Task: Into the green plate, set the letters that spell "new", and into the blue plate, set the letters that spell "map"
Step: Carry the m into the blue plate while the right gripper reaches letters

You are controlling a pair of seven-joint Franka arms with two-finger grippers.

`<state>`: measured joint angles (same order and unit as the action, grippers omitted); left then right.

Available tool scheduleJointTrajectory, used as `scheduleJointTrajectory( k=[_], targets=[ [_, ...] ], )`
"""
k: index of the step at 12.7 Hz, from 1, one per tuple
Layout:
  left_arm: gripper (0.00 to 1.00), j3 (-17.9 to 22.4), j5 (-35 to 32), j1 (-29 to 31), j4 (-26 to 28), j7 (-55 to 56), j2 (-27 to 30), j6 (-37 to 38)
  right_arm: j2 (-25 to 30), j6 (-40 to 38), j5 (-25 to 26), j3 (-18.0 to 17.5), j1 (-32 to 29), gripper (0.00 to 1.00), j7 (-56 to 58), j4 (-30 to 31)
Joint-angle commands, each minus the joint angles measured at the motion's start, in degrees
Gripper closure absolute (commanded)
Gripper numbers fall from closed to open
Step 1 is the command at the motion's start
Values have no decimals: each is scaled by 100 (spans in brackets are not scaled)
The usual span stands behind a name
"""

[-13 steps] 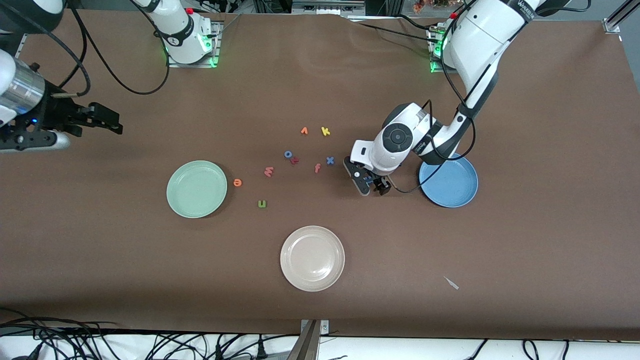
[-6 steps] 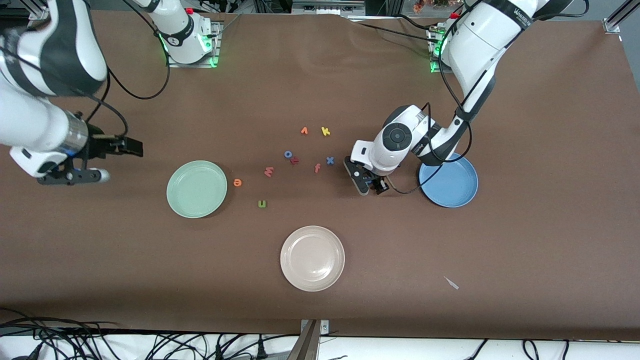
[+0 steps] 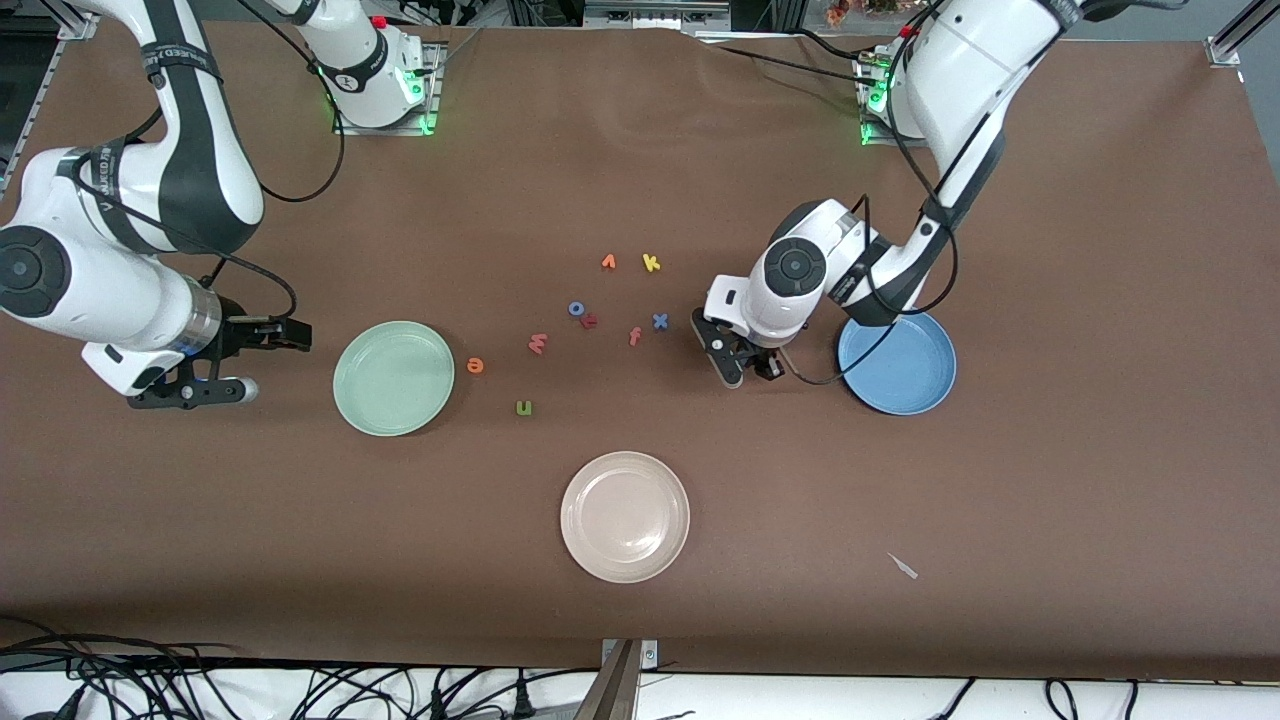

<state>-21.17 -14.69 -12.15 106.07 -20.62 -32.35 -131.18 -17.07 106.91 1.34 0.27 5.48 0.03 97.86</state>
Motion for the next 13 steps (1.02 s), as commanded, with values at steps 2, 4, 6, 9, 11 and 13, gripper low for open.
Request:
scheduleJointTrajectory(
  k=[2,4,6,9,11,13],
  targets=[
    [98,-10,-157,519,116,-274,826,1373,-6,312,-55,-229,286,1,-248,110],
    [98,16,-148,1062,168,-1055,748,1446,-225,610,-46,-247,637,1,-1010,93],
    [92,16,-209,1442,273,-1295,625,1420,-523,1162,-55,-247,1085,1,-1792,84],
    [0,16,-456,1531,695,-1296,669,858,-990,1971,-55,-256,1692,1,-2839,84],
    [0,-36,-421,1435,678,-1156,826,918,-1087,2079,-55,-256,1921,1,-3184,101],
    [0,-368,-342,1452,634,-649,888,1093,-1123,2131,-64,-334,1948,1,-3394,259]
  ],
)
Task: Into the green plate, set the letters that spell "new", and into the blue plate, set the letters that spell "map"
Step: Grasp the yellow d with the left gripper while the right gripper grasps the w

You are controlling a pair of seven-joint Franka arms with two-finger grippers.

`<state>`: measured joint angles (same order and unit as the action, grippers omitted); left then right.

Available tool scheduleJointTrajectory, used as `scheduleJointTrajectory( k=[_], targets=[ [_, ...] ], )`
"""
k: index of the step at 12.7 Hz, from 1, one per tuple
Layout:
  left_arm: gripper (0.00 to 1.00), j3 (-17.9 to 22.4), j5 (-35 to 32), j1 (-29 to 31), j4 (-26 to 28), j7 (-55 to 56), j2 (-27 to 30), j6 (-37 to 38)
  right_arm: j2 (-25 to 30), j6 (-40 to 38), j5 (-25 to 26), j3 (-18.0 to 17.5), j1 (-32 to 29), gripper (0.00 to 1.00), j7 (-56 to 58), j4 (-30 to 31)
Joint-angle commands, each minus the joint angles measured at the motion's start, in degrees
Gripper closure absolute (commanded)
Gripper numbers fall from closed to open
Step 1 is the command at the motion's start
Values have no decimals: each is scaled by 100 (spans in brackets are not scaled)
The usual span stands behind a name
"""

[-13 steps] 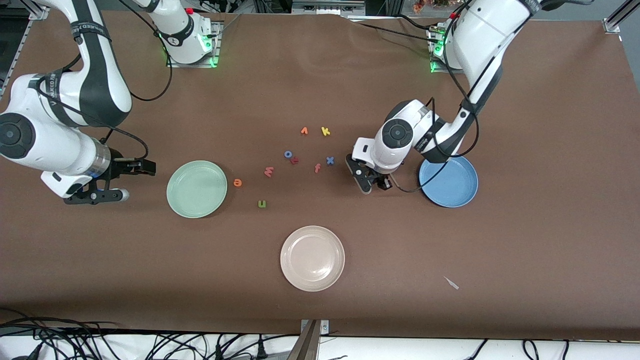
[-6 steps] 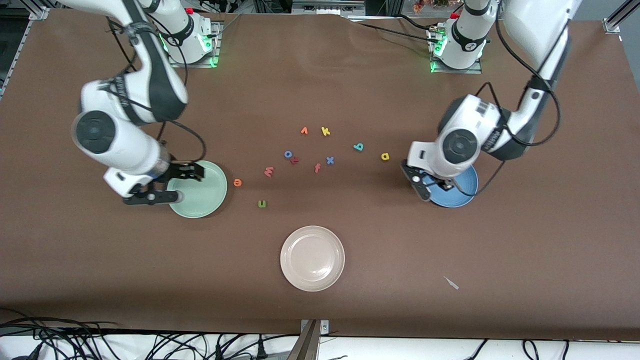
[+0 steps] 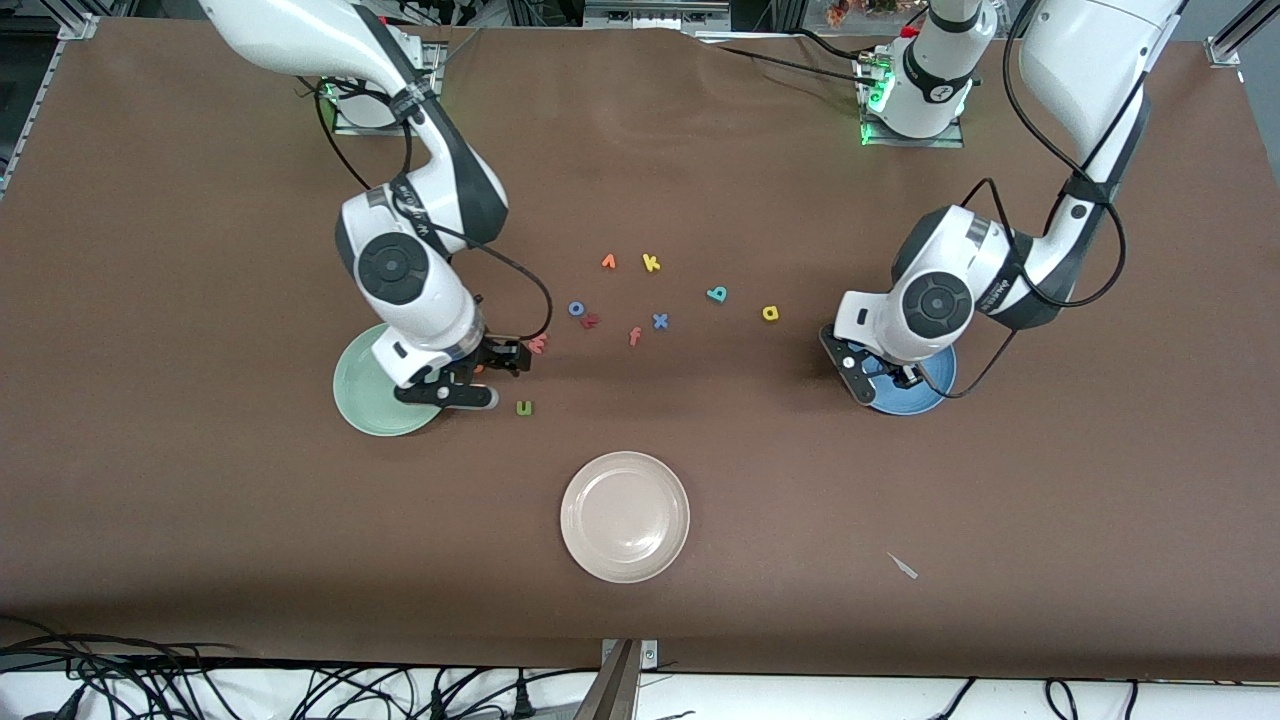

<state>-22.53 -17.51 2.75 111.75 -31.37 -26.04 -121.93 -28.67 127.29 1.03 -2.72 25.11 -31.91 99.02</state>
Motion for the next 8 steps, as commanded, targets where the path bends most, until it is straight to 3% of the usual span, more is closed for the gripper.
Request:
scheduleJointTrajectory(
  k=[1,3,6,8],
  targets=[
    [0,-461,-60,-37,58,1117,257,248,-103,216,-15,-192,-24,1,-645,153],
    [0,-918,-60,-55,93,2777,214,240,-166,566,-6,-238,-15,1,-1096,440],
    [0,-1253,-60,-64,128,4177,82,21,124,1794,-15,-290,-15,3,-1457,1590],
    [0,-1360,-68,-203,224,5539,29,3,125,2306,-15,-386,-15,4,-1912,1944]
  ],
)
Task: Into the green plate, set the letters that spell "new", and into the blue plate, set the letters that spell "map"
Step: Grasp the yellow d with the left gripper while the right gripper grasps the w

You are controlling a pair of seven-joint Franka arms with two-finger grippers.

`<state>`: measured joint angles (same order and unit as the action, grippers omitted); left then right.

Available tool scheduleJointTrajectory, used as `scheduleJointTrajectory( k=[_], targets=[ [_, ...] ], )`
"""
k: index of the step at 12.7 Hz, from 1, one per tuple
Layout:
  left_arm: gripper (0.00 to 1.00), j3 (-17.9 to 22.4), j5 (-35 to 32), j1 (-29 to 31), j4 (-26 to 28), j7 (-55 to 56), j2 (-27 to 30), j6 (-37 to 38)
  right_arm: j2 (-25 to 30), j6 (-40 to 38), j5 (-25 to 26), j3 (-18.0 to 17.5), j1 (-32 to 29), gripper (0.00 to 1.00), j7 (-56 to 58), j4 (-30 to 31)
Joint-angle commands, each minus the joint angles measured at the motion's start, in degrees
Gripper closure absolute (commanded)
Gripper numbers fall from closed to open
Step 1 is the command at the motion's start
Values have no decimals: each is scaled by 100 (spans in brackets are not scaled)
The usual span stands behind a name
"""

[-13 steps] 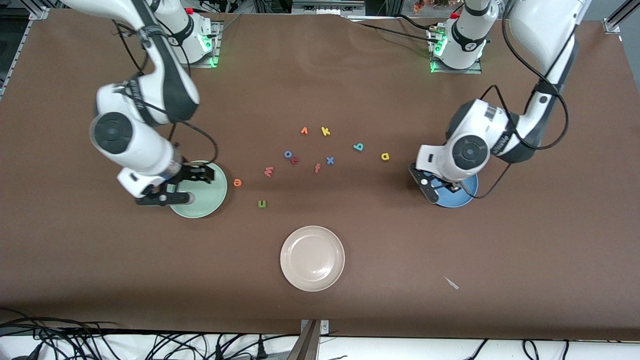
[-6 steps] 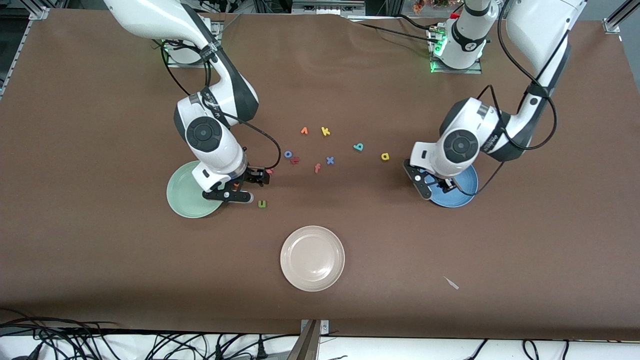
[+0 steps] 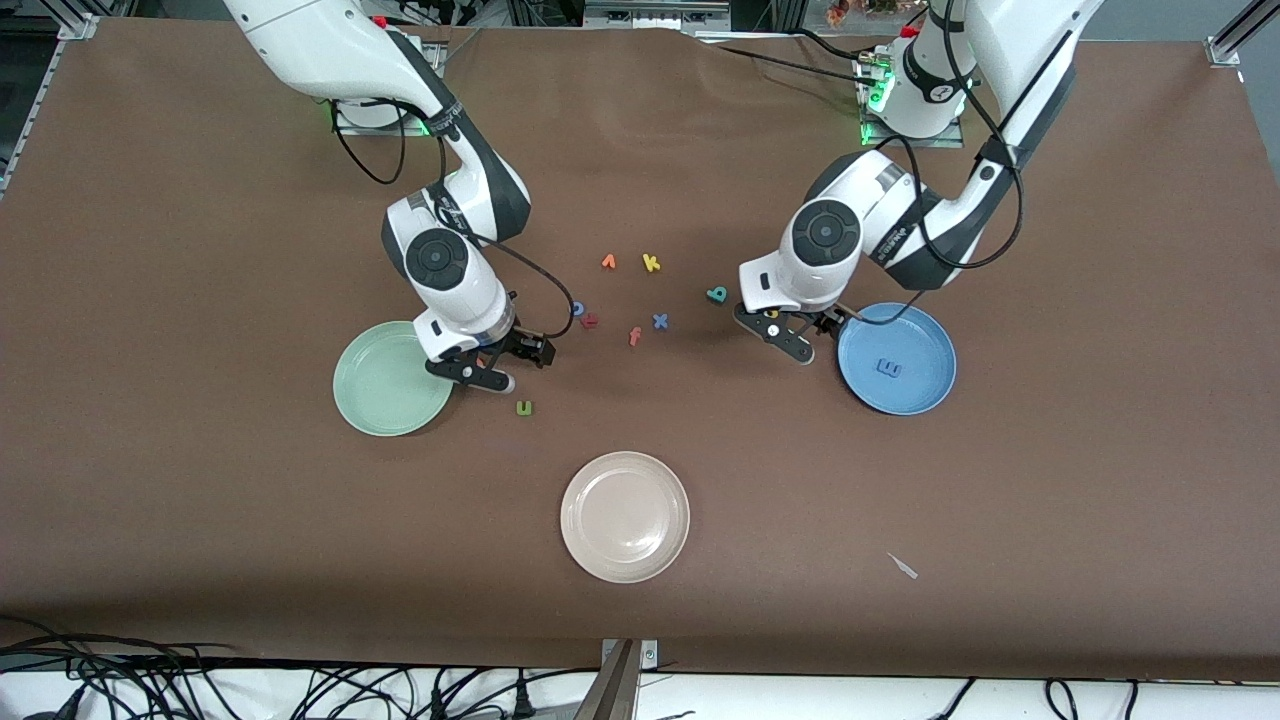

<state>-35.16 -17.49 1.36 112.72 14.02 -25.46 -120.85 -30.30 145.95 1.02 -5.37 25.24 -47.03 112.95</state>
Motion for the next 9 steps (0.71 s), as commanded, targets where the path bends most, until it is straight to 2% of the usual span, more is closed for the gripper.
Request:
scheduleJointTrajectory(
  k=[1,5,9],
  targets=[
    [0,-96,-70,-101,171,1467,-73,-210,244,565,-5,-157,-11,4,-647,562],
    [1,-96,-122,-48,1066,2612,-47,-1641,42,803,65,-184,279,4,-1036,527],
    [11,-87,-149,-31,1226,3080,-73,-1705,-90,952,241,-140,297,9,-1028,544]
  ],
)
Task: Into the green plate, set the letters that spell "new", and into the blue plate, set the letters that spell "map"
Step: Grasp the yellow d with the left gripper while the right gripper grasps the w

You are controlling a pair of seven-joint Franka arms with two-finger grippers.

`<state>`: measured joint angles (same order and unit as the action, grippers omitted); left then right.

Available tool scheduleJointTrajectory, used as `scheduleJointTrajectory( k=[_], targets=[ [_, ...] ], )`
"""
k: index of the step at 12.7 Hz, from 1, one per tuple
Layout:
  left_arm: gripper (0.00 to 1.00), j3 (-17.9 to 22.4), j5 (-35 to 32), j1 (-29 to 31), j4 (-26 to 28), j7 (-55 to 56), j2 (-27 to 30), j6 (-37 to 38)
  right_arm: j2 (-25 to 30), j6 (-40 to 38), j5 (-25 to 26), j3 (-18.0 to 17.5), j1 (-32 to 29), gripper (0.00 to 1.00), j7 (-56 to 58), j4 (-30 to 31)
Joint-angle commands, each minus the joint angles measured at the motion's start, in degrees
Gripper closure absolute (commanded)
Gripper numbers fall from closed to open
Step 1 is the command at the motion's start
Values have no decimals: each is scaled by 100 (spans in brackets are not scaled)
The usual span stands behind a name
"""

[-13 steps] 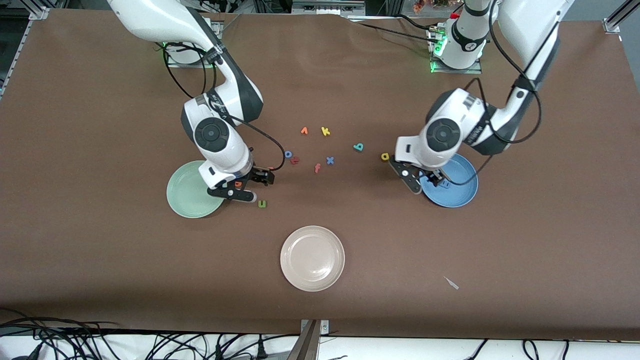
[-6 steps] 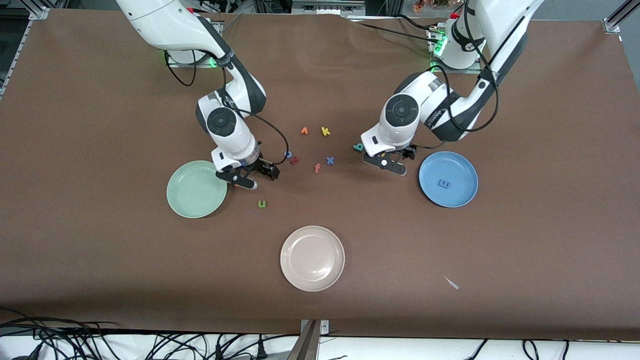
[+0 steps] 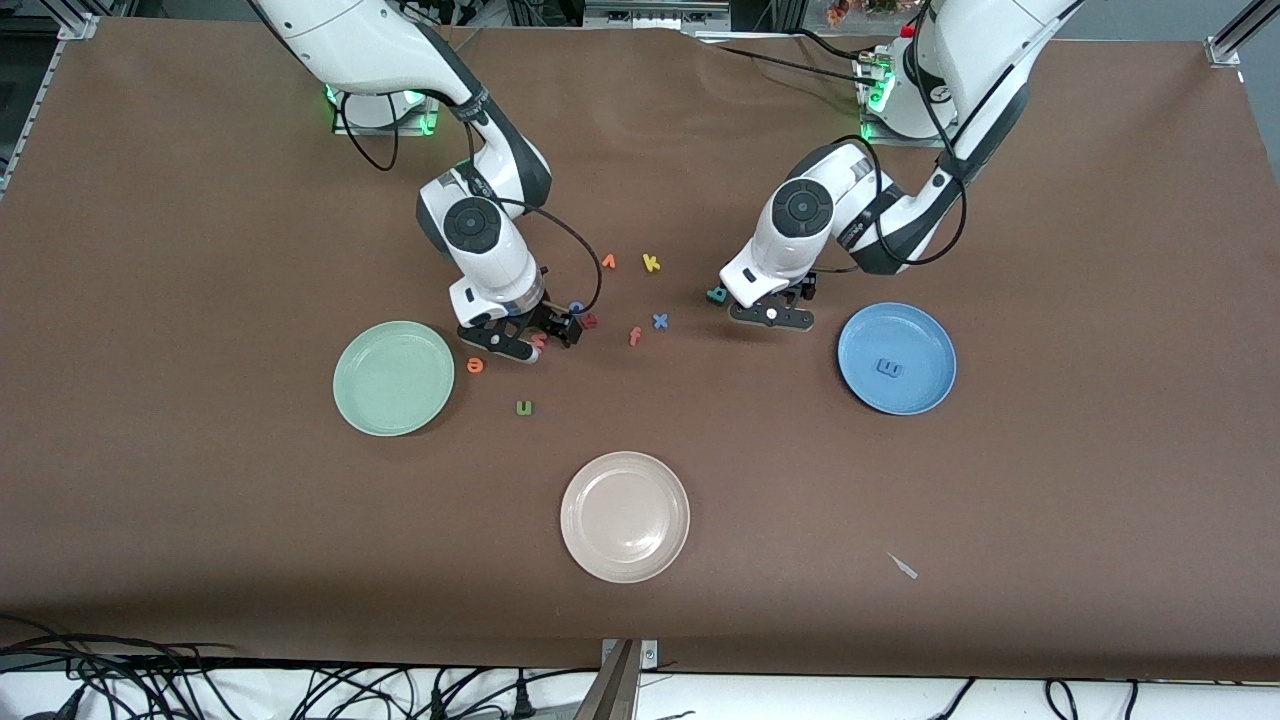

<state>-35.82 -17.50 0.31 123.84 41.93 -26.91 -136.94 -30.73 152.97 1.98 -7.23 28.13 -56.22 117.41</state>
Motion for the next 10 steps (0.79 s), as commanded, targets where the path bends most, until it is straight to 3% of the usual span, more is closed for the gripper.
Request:
scheduleJointTrajectory(
  k=[1,4,8,10],
  targets=[
    [13,-13,-148,92,97,298,63,-96,-47,260,154,47,8,11,-99,98],
    [18,40,-201,92,70,298,-51,-227,-117,260,416,125,8,14,-55,80],
    [27,162,-552,136,44,315,-279,-474,-179,269,514,143,26,42,-38,54],
    [39,180,-562,136,35,315,-358,-492,-179,260,506,143,61,58,-46,54]
  ],
)
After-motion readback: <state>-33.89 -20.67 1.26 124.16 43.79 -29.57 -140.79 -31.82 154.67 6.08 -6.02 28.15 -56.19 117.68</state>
